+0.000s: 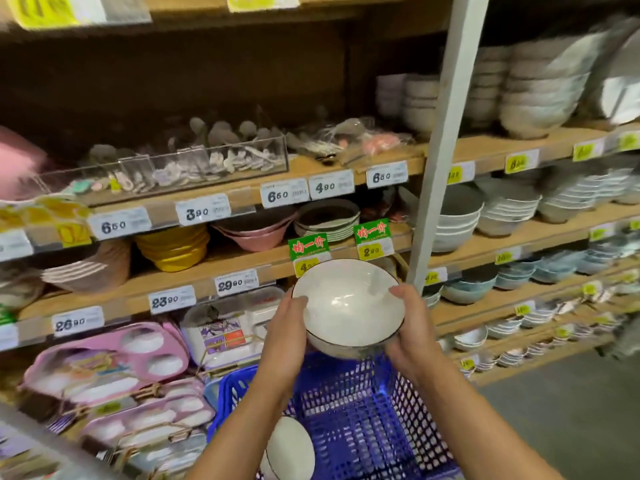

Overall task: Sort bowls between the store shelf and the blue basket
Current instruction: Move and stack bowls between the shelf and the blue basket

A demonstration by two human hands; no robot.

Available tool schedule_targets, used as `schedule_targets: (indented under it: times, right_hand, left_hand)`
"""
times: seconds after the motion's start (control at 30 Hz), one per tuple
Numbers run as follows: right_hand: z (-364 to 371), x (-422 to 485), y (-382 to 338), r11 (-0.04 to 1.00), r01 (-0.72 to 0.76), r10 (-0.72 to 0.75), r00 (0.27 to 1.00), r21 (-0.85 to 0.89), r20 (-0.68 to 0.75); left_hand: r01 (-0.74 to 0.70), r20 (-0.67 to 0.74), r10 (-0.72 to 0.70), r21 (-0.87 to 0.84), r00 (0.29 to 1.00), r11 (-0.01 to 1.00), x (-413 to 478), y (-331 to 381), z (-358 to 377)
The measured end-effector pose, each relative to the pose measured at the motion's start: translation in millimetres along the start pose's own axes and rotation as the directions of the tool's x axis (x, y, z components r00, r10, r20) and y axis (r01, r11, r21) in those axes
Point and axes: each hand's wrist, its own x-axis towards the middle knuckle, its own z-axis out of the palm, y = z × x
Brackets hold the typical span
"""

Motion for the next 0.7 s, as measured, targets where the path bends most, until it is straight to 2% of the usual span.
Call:
schedule_targets:
  times: [0.17,0.3,0.43,0.53,0.7]
  right_hand:
    - [-15.8,-15.3,-55.1,1.0,0.019,-0.019,1.0,0.024,-0.001]
    - [-47.5,-22.0,-101.9,0.995,0.091,-0.091,0.996,0.032,0.004]
    - [-98.1,-20.6,-157.8,0.991,0.131,-0.131,0.991,0.003,0.001]
    - [-139.3,-15.7,-201.5,0.989,0.144,-0.144,0.99,-0.043,0.006]
    - [-195.0,-7.4,-263.7,0.982,0.167,-0.168,0.986,-0.091,0.001]
  left_hand:
    - [-0.112,-0.076,0.098,-0.209,0.992,0.971,-17.4,23.6,54.4]
    - [-0.206,-0.129,0.172,-0.337,0.977,0.919,-27.8,43.8,116.9]
    - [-0.197,-0.13,0.157,-0.391,0.979,0.899,-37.7,52.9,191.0]
    - [-0.158,-0.07,0.142,-0.412,0.987,0.897,-44.8,61.4,247.7]
    - [-0.155,-0.047,0.15,-0.417,0.988,0.895,-51.7,73.6,328.2]
